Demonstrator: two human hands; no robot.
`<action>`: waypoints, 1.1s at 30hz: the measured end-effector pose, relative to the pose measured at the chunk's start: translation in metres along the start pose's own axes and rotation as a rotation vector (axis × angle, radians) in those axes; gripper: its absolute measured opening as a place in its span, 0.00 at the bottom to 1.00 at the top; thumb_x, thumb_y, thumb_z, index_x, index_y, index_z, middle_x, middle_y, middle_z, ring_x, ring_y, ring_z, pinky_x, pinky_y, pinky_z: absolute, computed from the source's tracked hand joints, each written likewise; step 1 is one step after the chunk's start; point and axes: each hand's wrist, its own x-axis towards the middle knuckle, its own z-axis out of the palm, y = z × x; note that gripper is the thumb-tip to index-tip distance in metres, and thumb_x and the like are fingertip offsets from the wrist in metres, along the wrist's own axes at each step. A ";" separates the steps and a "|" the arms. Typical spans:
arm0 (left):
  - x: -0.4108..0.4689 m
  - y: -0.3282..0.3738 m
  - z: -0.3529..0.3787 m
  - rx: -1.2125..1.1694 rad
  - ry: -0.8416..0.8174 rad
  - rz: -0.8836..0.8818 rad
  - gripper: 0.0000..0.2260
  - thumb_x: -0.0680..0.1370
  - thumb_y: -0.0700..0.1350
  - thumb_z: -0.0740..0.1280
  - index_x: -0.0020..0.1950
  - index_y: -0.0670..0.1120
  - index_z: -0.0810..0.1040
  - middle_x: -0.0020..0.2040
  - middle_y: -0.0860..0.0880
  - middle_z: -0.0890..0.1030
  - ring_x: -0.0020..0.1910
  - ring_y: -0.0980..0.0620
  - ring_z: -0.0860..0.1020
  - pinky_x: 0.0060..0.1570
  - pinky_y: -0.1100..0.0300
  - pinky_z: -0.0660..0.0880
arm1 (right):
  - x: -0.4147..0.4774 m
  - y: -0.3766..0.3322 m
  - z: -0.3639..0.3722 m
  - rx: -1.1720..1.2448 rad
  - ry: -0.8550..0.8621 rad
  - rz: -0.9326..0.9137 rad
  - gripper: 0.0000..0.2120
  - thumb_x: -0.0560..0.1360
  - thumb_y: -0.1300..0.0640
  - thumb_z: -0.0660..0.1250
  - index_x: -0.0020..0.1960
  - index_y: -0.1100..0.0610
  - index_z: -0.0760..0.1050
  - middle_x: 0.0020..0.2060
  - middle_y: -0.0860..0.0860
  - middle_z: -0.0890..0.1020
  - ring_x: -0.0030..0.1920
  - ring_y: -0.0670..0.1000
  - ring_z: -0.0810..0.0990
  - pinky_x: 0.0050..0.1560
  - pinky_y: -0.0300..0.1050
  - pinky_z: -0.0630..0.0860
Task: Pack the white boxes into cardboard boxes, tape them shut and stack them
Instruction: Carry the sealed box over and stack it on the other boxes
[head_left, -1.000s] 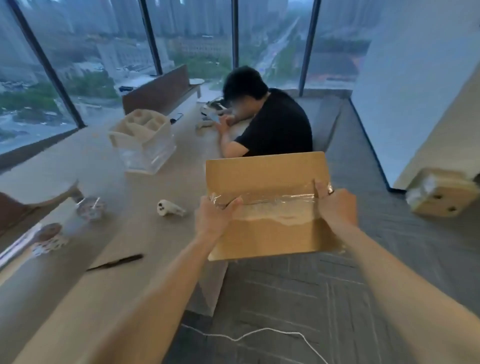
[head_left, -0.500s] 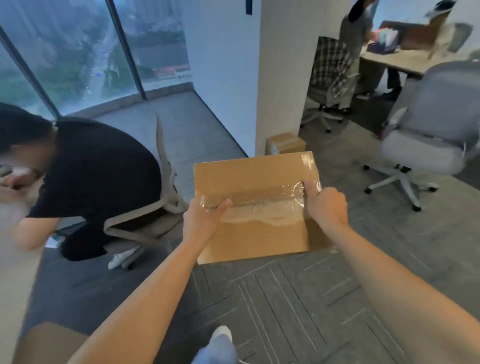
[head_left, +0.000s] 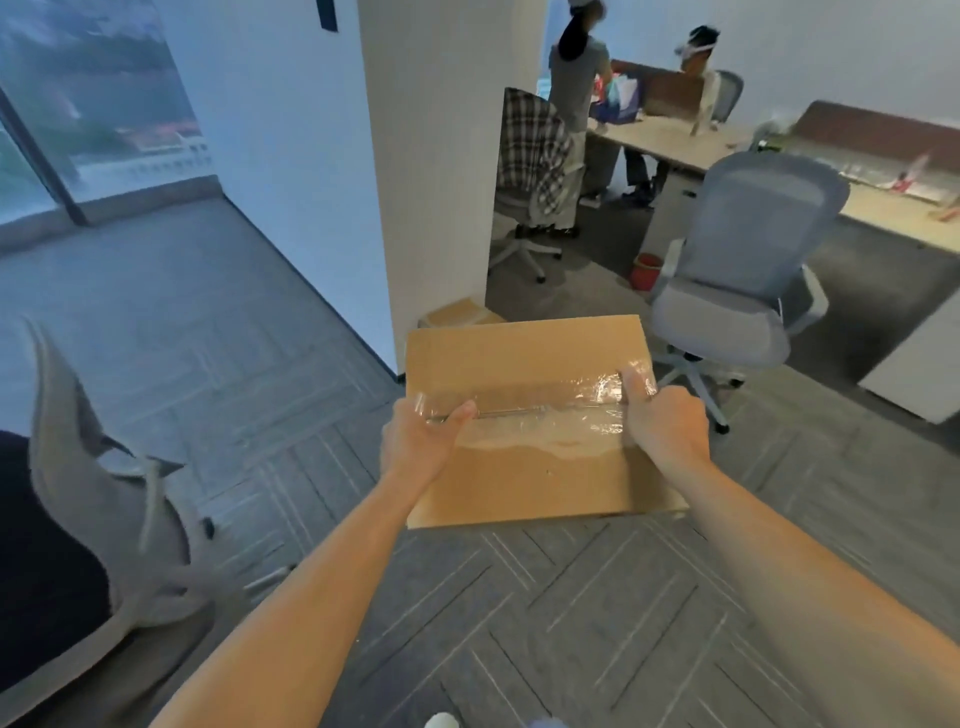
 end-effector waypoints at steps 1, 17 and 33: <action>0.019 0.010 0.007 0.008 -0.014 0.001 0.31 0.68 0.70 0.71 0.61 0.50 0.74 0.51 0.54 0.79 0.46 0.55 0.79 0.38 0.59 0.77 | 0.019 -0.004 0.003 0.001 0.007 0.011 0.38 0.74 0.25 0.51 0.40 0.61 0.75 0.38 0.57 0.78 0.38 0.57 0.77 0.32 0.48 0.70; 0.303 0.154 0.170 0.018 0.017 -0.038 0.16 0.76 0.59 0.71 0.54 0.54 0.68 0.41 0.57 0.75 0.39 0.57 0.75 0.36 0.59 0.72 | 0.386 -0.065 0.082 -0.009 -0.110 -0.008 0.31 0.78 0.31 0.52 0.38 0.58 0.69 0.38 0.54 0.72 0.40 0.57 0.72 0.38 0.49 0.69; 0.650 0.129 0.216 -0.056 0.219 -0.212 0.18 0.72 0.63 0.72 0.53 0.52 0.82 0.51 0.51 0.83 0.49 0.51 0.81 0.46 0.56 0.77 | 0.689 -0.248 0.315 -0.137 -0.293 -0.221 0.31 0.77 0.30 0.52 0.41 0.57 0.71 0.40 0.55 0.76 0.44 0.59 0.77 0.39 0.51 0.73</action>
